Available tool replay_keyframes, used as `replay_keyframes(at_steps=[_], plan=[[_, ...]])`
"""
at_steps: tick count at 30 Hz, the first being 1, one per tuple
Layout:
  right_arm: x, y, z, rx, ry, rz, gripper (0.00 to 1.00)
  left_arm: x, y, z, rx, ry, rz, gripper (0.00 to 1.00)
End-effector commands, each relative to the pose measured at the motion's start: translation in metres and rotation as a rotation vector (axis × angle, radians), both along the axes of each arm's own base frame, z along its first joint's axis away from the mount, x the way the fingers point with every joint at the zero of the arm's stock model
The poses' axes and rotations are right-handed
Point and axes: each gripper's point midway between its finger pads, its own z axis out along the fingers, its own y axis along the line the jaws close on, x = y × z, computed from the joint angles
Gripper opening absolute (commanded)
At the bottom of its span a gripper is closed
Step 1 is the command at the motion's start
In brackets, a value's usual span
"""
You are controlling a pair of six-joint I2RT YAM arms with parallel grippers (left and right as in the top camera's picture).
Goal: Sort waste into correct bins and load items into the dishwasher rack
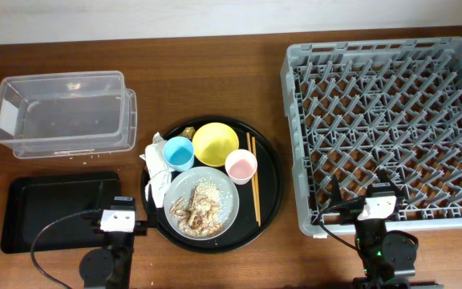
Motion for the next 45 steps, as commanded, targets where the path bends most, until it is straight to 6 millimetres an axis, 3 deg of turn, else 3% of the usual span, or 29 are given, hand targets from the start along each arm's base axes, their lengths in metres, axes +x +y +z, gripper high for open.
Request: replay_keyframes(at_steps=[1,41,43,45], plan=[[0.0,-0.003,-0.004,-0.004,0.008,-0.012,0.99,0.0,0.002,-0.002,0.016,0.001,0.008,0.99],[0.0,-0.003,-0.004,-0.004,0.008,-0.012,0.99,0.0,0.002,-0.002,0.016,0.001,0.008,0.99],[0.0,-0.003,-0.004,-0.004,0.008,-0.012,0.99,0.0,-0.003,-0.002,0.013,-0.002,-0.022,0.99],[0.0,-0.003,-0.004,-0.004,0.008,-0.012,0.99,-0.004,-0.034,0.003,-0.08,-0.012,-0.197,0.99]])
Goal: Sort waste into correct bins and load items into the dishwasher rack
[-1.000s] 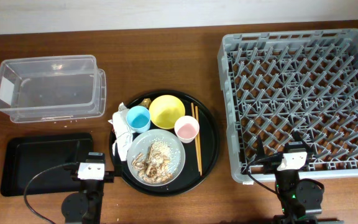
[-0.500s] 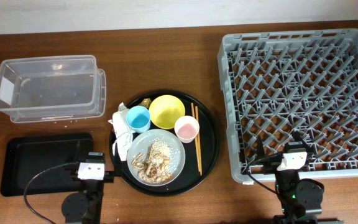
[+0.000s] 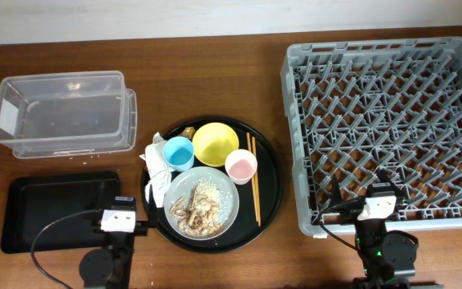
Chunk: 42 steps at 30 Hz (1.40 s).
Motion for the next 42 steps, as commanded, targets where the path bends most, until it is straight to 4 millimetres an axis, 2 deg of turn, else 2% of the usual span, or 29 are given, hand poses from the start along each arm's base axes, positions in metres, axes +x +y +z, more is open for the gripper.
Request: replay_keyframes(at_steps=[1,2,4,6,10,15,17,20,22,24,26,27,28,30,32,34,39,41,42], plan=[[0.0,-0.003,-0.004,-0.003,0.008,-0.012,0.99,-0.008,-0.047,0.004,-0.147,0.002,-0.272,0.99],[0.0,-0.003,-0.004,-0.003,0.008,-0.012,0.99,-0.018,-0.072,0.008,-0.236,0.02,-0.423,0.99],[0.0,-0.003,-0.004,-0.003,0.008,-0.012,0.99,-0.047,-0.112,0.03,-0.242,-0.033,-0.718,0.99],[0.0,-0.003,-0.004,-0.003,0.008,-0.012,0.99,-0.061,-0.123,0.04,-0.213,-0.077,-0.824,0.99],[0.0,-0.003,-0.004,-0.003,0.008,-0.012,0.99,-0.063,-0.123,0.056,-0.176,-0.158,-0.832,0.99],[0.0,-0.003,-0.004,-0.003,0.008,-0.012,0.99,-0.049,-0.096,0.102,-0.244,-0.21,-0.621,0.99],[0.0,-0.003,-0.004,-0.003,0.008,-0.012,0.99,-0.037,-0.073,0.111,-0.278,-0.118,-0.451,0.99],[0.0,-0.003,-0.004,-0.003,0.008,-0.012,0.99,-0.02,-0.056,0.111,-0.248,0.134,-0.307,0.99],[0.0,-0.003,-0.004,-0.003,0.008,-0.012,0.99,-0.005,-0.056,0.115,-0.2,0.324,-0.303,0.99],[0.0,-0.003,-0.004,-0.003,0.008,-0.012,0.99,-0.002,-0.067,0.115,-0.231,0.404,-0.364,0.99],[0.0,-0.003,-0.004,-0.003,0.008,-0.012,0.99,0.003,-0.078,0.107,-0.263,0.463,-0.43,0.99],[0.0,-0.003,-0.004,-0.003,0.008,-0.012,0.99,0.007,-0.076,0.102,-0.265,0.483,-0.415,0.99],[0.0,-0.003,-0.004,-0.003,0.008,-0.012,0.99,0.014,-0.068,0.095,-0.289,0.518,-0.345,0.99],[0.0,-0.003,-0.004,-0.003,0.008,-0.012,0.99,0.024,-0.034,0.071,-0.398,0.677,-0.057,0.99],[0.0,-0.003,-0.004,-0.003,0.008,-0.012,0.99,0.025,-0.026,0.055,-0.394,0.843,0.022,0.99],[0.0,-0.003,-0.004,-0.003,0.008,-0.012,0.99,0.033,-0.018,0.025,-0.371,1.024,0.102,0.99],[0.0,-0.003,-0.004,-0.003,0.008,-0.012,0.99,0.044,-0.018,-0.044,-0.368,1.28,0.148,0.98],[0.0,-0.003,-0.004,-0.003,0.008,-0.012,0.99,0.046,-0.017,-0.061,-0.364,1.328,0.161,0.66],[0.0,-0.003,-0.004,-0.003,0.008,-0.012,0.99,0.051,-0.015,-0.069,-0.353,1.335,0.175,0.56]])
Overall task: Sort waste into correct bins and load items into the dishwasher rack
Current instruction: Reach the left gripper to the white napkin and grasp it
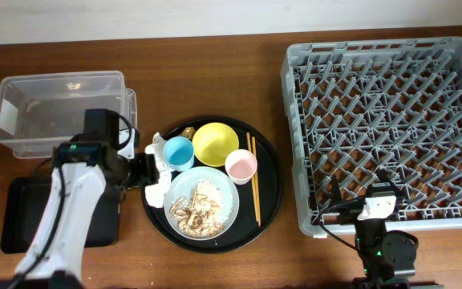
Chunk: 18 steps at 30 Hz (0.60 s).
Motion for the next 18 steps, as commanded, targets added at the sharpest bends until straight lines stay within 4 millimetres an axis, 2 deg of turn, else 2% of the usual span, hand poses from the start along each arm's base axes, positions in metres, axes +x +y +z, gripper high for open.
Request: replay_keyframes(at_steps=[1,8,15,18], plan=[[0.0,-0.003,-0.003,-0.004,0.005,-0.012,0.99,0.012,0.006,-0.017,0.031,0.028,0.014,0.5],[0.0,-0.003,-0.003,-0.004,0.005,-0.012,0.99,0.015,0.005,-0.033,0.027,0.06,0.012,0.49],[0.0,-0.003,-0.003,-0.004,0.005,-0.012,0.99,0.02,0.005,-0.063,0.023,0.125,0.01,0.45],[0.0,-0.003,-0.003,-0.004,0.005,-0.012,0.99,0.023,-0.007,-0.065,-0.044,0.116,-0.026,0.45]])
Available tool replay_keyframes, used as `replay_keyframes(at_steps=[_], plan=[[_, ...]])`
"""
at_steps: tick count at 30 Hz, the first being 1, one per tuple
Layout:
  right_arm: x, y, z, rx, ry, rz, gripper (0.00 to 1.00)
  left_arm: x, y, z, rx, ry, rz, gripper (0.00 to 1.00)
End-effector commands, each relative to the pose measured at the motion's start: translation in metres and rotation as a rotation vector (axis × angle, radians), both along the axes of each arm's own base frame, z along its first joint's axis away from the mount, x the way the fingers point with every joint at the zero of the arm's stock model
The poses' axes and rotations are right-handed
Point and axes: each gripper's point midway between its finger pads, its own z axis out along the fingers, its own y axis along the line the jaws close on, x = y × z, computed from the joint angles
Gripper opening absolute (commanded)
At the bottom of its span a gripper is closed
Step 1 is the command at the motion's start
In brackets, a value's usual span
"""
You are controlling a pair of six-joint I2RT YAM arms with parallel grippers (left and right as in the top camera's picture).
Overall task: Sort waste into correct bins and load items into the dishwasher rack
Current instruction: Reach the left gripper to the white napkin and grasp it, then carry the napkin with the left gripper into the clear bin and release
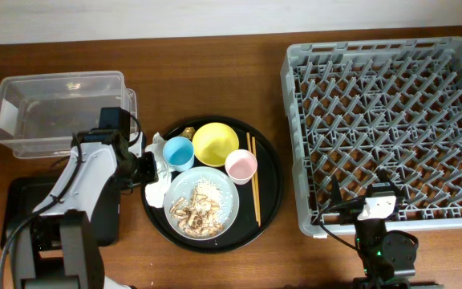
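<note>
A round black tray [273,189] holds a blue cup [179,152], a yellow bowl [215,143], a pink cup [241,166], a plate of food scraps [201,202], chopsticks [253,189] and a crumpled white napkin [161,172] on its left rim. My left gripper [146,164] sits low at the napkin's left side and looks open, its tips partly hidden by the wrist. The grey dishwasher rack [383,112] fills the right. My right gripper [383,180] rests at the rack's near edge, looking shut and holding nothing.
A clear plastic bin [58,112] stands at the far left, just behind my left arm. A flat black tray bin [26,213] lies in front of it, partly under the arm. A small brown scrap [188,131] lies at the round tray's back rim.
My left arm has shifted slightly right and back, bringing the gripper closer against the napkin on the tray's left rim. The right arm and the dishes are unchanged.
At the first two moments both arms rested at the table's near edge and everything lay still. Then my left arm was stretched out over the black tray bin towards the napkin, gripper open. Now the gripper is at the napkin.
</note>
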Motion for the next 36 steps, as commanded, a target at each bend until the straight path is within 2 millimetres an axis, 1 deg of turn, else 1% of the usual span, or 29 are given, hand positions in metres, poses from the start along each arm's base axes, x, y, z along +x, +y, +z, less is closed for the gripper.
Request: replay_keyframes(at_steps=[1,7,8,9,10,11,12,13,15,17,21,25,28,29,31,36], plan=[[0.0,-0.003,-0.003,-0.004,0.005,-0.012,0.99,0.004,-0.013,-0.002,-0.073,-0.007,-0.04,0.45],[0.0,-0.003,-0.003,-0.003,0.005,-0.012,0.99,0.001,-0.012,-0.013,-0.07,0.028,-0.047,0.44],[0.0,-0.003,-0.003,-0.004,0.005,-0.012,0.99,0.001,-0.01,-0.014,-0.059,0.031,-0.049,0.41],[0.0,-0.003,-0.003,-0.004,0.005,-0.012,0.99,0.001,-0.01,-0.014,-0.057,0.03,-0.049,0.39],[0.0,-0.003,-0.003,-0.004,0.005,-0.012,0.99,0.001,-0.01,-0.014,-0.057,0.031,-0.049,0.35],[0.0,-0.003,-0.003,-0.004,0.005,-0.012,0.99,0.001,-0.01,-0.014,-0.058,0.031,-0.049,0.23],[0.0,-0.003,-0.003,-0.003,0.005,-0.012,0.99,0.001,-0.01,-0.014,-0.058,0.033,-0.048,0.15],[0.0,-0.003,-0.003,-0.004,0.005,-0.012,0.99,0.0,-0.01,-0.013,-0.059,0.035,-0.048,0.01],[0.0,-0.003,-0.003,-0.003,0.005,-0.012,0.99,-0.001,-0.013,-0.011,-0.074,0.042,-0.048,0.01],[0.0,-0.003,-0.003,-0.004,0.005,-0.012,0.99,-0.002,-0.012,-0.005,-0.074,0.055,-0.047,0.01],[0.0,-0.003,-0.003,-0.004,0.005,-0.012,0.99,-0.001,-0.019,0.019,-0.115,0.032,-0.05,0.01],[0.0,-0.003,-0.003,-0.004,0.005,-0.012,0.99,-0.002,-0.02,0.047,-0.115,-0.045,-0.054,0.01],[0.0,-0.003,-0.003,-0.004,0.005,-0.012,0.99,0.002,-0.018,0.068,-0.109,-0.123,-0.042,0.01],[0.0,-0.003,-0.003,-0.004,0.005,-0.012,0.99,0.003,-0.013,0.074,-0.107,-0.144,-0.01,0.01],[0.0,-0.003,-0.003,-0.003,0.005,-0.012,0.99,0.012,0.001,0.087,-0.111,-0.204,0.083,0.01],[0.0,-0.003,-0.003,-0.004,0.005,-0.012,0.99,0.074,0.058,0.132,-0.142,-0.515,0.4,0.01]])
